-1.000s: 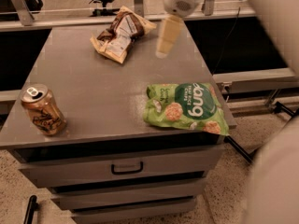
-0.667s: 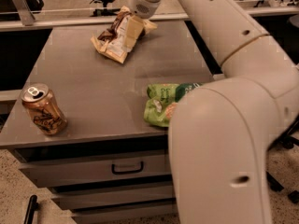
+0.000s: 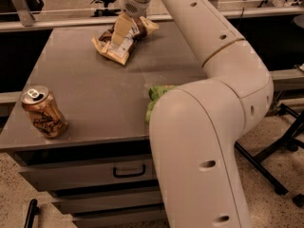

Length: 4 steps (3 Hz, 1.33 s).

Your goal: Move brown chip bag near orange can

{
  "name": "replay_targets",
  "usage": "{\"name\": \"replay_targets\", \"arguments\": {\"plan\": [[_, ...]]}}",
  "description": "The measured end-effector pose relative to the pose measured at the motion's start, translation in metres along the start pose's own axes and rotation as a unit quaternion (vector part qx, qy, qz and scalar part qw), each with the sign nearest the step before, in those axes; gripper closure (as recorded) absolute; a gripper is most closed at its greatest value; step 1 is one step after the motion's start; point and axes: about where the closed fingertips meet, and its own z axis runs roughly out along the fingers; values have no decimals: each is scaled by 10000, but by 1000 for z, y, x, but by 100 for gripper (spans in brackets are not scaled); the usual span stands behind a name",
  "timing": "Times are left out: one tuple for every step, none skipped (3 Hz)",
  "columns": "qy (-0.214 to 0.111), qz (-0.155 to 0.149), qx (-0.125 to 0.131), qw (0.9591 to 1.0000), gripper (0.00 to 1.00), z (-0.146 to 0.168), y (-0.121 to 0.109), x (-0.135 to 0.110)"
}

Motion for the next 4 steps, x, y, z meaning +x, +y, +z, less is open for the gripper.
{"name": "replay_targets", "arguments": {"plan": [[-73,359,50,9993,0,2,3,10],[-218,1122,160,9933,0,23,11,24],[-484,1659,248,9846,0,43,18,21],[-536,1732,258,9831,0,50,19,18]]}}
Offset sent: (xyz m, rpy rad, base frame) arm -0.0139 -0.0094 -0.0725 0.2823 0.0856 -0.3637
